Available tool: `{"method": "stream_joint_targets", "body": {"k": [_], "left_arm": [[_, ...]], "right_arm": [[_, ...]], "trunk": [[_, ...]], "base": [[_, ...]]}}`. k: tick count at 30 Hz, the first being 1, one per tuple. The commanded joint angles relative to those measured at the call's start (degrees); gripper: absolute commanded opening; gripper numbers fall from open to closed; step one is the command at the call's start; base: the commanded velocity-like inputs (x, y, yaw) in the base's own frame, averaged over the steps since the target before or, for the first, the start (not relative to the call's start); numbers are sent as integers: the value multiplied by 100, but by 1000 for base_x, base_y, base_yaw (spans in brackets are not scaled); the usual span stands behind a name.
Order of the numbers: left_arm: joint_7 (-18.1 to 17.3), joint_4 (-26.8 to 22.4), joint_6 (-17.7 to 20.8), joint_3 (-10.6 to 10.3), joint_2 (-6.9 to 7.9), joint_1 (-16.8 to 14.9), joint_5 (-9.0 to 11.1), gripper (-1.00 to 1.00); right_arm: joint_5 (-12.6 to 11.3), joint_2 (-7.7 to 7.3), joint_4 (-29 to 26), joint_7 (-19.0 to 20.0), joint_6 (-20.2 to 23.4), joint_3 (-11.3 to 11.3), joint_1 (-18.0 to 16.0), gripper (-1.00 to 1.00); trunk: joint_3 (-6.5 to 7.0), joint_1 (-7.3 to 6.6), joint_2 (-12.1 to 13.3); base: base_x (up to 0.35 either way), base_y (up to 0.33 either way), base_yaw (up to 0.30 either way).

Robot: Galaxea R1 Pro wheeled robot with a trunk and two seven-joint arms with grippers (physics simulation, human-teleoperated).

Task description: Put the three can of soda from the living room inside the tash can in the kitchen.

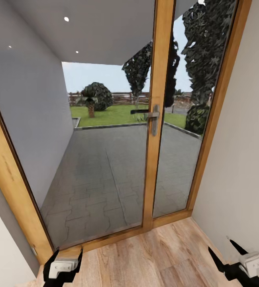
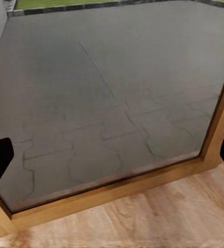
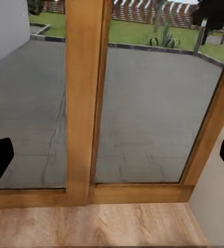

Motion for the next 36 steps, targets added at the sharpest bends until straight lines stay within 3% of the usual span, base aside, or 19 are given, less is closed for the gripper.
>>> {"method": "stream_joint_targets", "body": {"k": [1, 6, 7, 10, 21, 36], "left_arm": [[8, 175, -58, -25, 7, 24, -12, 100], [29, 259, -85, -33, 11, 40, -23, 100], [40, 300, -95, -43, 12, 42, -36, 100], [44, 309, -92, -45, 3, 39, -42, 100], [52, 419, -81, -43, -19, 32, -36, 100], [53, 639, -86, -47, -23, 32, -22, 100]], "right_arm": [[16, 67, 312, 150, -421, -210, 14, 100], [12, 96, 579, 125, -634, -299, 17, 100], [39, 102, 749, -363, -714, -275, 19, 100], [48, 105, 815, -533, -732, -249, 17, 100], [63, 105, 1016, -655, -744, -1, 14, 100], [72, 104, 1087, -660, -742, 103, 13, 100]], "trunk": [[0, 0, 0], [0, 0, 0], [0, 0, 0], [0, 0, 0], [0, 0, 0], [0, 0, 0]], "base": [[0, 0, 0], [0, 0, 0], [0, 0, 0], [0, 0, 0], [-25, 0, 0], [-267, 0, 0]]}}
